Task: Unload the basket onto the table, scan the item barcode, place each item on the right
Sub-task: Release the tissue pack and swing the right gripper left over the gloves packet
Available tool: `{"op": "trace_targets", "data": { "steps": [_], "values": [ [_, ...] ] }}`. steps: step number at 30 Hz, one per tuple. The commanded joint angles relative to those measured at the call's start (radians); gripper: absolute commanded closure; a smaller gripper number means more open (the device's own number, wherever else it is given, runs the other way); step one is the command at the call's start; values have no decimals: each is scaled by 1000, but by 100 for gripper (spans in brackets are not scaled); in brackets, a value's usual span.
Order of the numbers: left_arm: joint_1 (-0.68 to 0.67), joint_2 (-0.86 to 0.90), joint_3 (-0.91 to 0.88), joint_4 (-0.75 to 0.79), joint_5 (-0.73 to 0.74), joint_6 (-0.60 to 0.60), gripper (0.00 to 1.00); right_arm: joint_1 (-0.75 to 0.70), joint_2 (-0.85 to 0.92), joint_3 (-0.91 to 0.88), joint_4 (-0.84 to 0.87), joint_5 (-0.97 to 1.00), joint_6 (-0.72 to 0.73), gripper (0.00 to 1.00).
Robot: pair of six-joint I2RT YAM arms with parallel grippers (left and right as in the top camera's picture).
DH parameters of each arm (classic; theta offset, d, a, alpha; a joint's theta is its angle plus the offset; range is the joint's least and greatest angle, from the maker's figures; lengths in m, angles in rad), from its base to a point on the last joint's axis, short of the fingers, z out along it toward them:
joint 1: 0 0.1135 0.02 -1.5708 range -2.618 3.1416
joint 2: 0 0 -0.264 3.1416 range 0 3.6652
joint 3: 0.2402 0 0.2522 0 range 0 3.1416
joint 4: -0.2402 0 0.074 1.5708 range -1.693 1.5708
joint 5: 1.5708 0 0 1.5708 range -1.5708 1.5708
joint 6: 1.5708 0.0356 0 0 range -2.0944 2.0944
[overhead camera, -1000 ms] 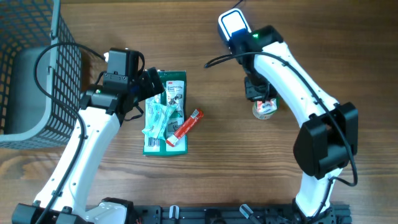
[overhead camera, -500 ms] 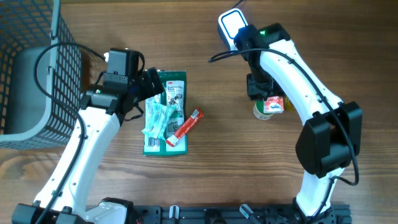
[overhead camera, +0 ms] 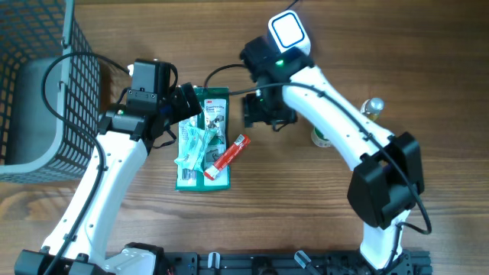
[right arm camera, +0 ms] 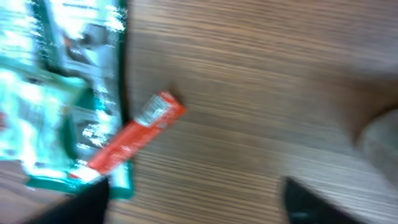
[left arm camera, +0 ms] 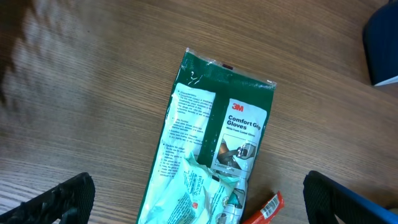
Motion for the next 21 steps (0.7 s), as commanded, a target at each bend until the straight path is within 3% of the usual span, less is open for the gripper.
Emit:
{"op": "trace_targets", "data": {
  "steps": [1,15,16,21],
  "values": [
    [3,-2,1,3,-10,8,0,79,16,-7,70,-56,142,0],
    [3,-2,1,3,-10,8,0,247,24,-36,212,-99,212,1],
    [3,-2,1,3,-10,8,0,247,24,-47,216,-99,217,5],
    [3,-2,1,3,-10,8,0,248,24,-103,253,-100,265,46]
  ]
}}
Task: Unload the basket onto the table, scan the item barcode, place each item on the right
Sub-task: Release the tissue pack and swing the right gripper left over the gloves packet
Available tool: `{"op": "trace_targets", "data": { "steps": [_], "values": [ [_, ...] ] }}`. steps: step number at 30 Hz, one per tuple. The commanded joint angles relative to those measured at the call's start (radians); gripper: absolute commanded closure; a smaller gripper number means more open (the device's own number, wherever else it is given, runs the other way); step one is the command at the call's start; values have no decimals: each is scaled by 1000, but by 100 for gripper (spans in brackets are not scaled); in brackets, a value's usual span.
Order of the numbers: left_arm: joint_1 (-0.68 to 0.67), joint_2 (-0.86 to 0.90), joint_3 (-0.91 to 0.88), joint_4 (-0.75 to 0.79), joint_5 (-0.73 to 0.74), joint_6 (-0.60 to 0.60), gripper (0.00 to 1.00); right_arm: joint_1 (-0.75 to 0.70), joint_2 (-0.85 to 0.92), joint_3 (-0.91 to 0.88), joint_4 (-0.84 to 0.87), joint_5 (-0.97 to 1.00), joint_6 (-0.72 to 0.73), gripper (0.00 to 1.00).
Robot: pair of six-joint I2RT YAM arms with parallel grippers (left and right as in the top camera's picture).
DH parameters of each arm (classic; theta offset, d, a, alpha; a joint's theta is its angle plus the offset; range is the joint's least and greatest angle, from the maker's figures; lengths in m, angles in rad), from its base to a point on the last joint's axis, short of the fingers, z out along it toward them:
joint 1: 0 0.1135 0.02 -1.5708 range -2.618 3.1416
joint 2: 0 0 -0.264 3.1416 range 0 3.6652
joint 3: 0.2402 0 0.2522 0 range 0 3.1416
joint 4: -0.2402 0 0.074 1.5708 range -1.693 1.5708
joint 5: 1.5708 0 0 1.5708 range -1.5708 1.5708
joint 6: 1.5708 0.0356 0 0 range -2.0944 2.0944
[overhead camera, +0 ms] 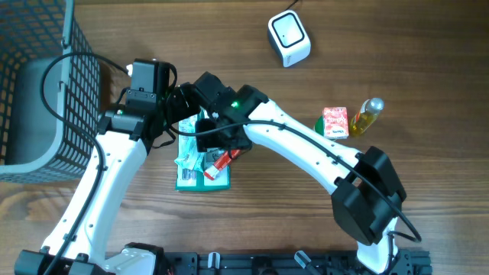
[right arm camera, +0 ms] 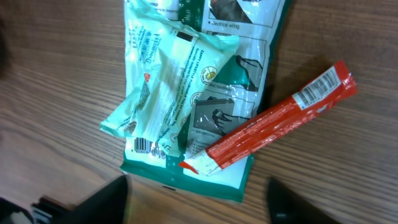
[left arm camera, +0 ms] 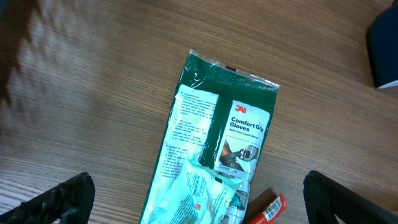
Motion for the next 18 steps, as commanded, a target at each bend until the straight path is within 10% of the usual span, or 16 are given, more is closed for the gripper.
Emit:
{"op": "trace_targets", "data": {
  "steps": [1,18],
  "values": [
    [1,-2,1,3,-3,8,0,12,23,-37,25,-13,22,53],
    [1,-2,1,3,-3,8,0,19,23,-213,199,-29,160,76]
  ]
}}
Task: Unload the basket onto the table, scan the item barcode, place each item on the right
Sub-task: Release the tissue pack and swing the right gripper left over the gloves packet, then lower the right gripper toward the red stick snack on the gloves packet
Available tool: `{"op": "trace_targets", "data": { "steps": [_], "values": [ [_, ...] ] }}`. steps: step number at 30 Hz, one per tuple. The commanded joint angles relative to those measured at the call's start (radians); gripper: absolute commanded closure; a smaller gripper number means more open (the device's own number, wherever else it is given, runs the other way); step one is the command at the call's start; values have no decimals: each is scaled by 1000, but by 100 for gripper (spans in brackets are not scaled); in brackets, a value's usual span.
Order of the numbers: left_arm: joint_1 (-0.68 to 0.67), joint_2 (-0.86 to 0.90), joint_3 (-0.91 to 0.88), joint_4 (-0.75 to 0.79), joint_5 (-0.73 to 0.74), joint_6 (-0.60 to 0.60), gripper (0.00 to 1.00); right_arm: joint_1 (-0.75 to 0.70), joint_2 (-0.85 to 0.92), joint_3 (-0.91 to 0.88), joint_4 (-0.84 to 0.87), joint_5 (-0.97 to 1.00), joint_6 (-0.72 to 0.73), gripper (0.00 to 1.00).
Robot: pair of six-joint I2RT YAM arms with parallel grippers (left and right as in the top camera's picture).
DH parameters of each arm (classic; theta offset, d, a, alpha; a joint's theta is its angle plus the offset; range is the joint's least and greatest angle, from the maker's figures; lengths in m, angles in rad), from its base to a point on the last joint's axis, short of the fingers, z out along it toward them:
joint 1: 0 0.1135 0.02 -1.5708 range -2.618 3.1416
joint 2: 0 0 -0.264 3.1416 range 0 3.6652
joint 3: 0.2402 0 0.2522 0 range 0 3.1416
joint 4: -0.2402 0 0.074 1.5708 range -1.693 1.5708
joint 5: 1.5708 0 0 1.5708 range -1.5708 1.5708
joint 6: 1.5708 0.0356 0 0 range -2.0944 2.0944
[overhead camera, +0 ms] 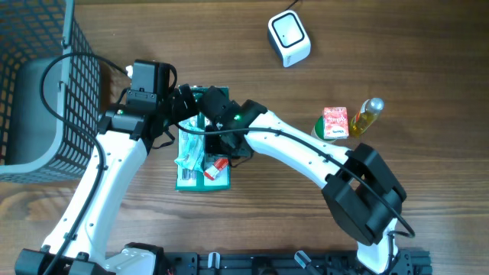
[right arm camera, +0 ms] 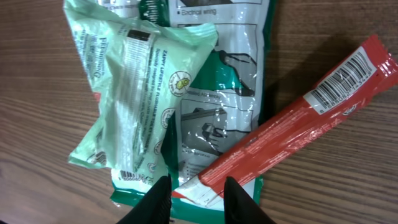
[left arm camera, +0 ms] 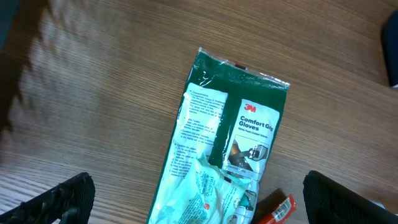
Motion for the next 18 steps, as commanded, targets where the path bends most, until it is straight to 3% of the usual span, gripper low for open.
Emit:
{"op": "trace_targets", "data": {
  "steps": [1,6,14,18],
  "values": [
    [0,-4,4,14,18,1,0,18,23,-32,-5,-10,18,77],
    [0,-4,4,14,18,1,0,27,23,-32,0,-10,18,90],
    [0,-4,4,14,18,1,0,28,23,-32,9,-10,18,90],
    [0,-4,4,14,18,1,0,33,23,-32,19,-10,18,85]
  ]
}}
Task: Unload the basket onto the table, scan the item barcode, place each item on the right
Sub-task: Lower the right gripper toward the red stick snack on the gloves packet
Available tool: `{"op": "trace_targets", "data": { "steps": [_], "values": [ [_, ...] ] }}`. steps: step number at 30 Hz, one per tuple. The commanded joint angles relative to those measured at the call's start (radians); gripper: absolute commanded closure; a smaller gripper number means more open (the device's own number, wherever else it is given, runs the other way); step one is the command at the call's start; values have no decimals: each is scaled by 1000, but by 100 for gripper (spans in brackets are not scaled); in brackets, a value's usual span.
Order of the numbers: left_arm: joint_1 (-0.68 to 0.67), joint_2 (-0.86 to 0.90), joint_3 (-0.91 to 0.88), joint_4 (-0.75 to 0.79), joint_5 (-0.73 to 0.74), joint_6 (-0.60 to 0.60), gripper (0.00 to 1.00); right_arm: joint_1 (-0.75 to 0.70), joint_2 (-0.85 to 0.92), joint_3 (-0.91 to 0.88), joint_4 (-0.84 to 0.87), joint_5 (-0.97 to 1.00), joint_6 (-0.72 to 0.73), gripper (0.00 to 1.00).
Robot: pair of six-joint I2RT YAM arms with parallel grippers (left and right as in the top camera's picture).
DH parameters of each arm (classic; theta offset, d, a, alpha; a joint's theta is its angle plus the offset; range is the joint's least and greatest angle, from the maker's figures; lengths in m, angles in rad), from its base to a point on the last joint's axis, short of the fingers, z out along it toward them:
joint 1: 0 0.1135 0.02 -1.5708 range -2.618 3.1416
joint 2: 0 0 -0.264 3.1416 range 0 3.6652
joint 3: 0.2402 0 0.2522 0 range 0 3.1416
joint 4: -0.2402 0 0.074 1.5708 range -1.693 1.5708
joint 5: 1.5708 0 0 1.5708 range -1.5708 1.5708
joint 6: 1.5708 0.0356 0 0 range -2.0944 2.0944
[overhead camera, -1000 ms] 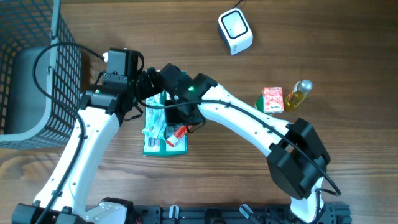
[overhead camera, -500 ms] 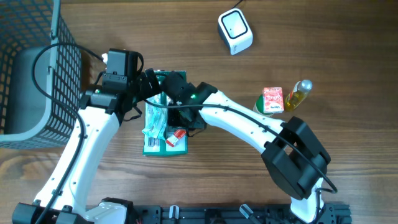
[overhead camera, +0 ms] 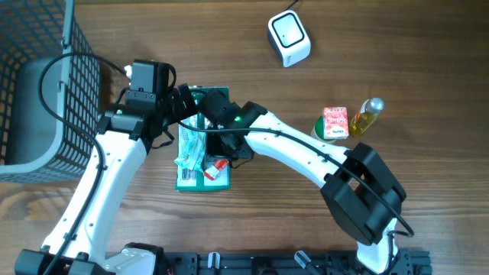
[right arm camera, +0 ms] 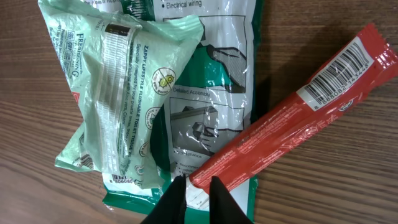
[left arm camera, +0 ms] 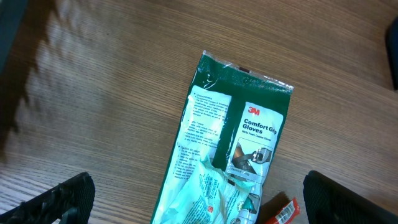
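Note:
A red stick packet [right arm camera: 298,124] with a barcode near its far end lies slanted across a green 3M gloves pack [left arm camera: 249,112] and onto the table. A pale green tissue pack [right arm camera: 118,93] lies on the gloves pack's left side. My right gripper [right arm camera: 194,190] is down on the pile, its fingers pinched on the red packet's lower left end. In the overhead view the right gripper [overhead camera: 221,149] hides most of the packet [overhead camera: 216,164]. My left gripper [left arm camera: 202,202] hangs open above the gloves pack, holding nothing. The white scanner [overhead camera: 289,38] sits at the back.
A black wire basket [overhead camera: 46,46] with a grey liner [overhead camera: 30,114] stands at the left. A red carton [overhead camera: 335,122], a small oil bottle [overhead camera: 367,116] and a green-white can [overhead camera: 321,128] stand to the right of the pile.
My right fingers have drawn together, from standing apart over the red packet's lower end to pinching it. The left gripper has shifted slightly over the gloves pack, still open.
My right gripper was to the right of the pile, near the scanner side. Then it stood wide open above the pile. Then it was lower with narrower fingers over the red packet's end, and now it is shut there. The left gripper stayed open above the gloves pack.

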Motion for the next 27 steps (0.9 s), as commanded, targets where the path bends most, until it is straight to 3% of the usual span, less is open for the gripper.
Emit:
{"op": "trace_targets", "data": {
  "steps": [1,18,24,27],
  "values": [
    [-4,-4,5,12,27,1,0,37,23,-13,8,-10,5,83],
    [-4,-4,5,12,27,1,0,32,22,-13,-40,9,124,76],
    [-4,-4,5,12,27,1,0,-53,22,-13,-48,-187,-50,70],
    [-4,-4,5,12,27,1,0,-57,22,-13,-60,-187,-60,67]
  ]
}}
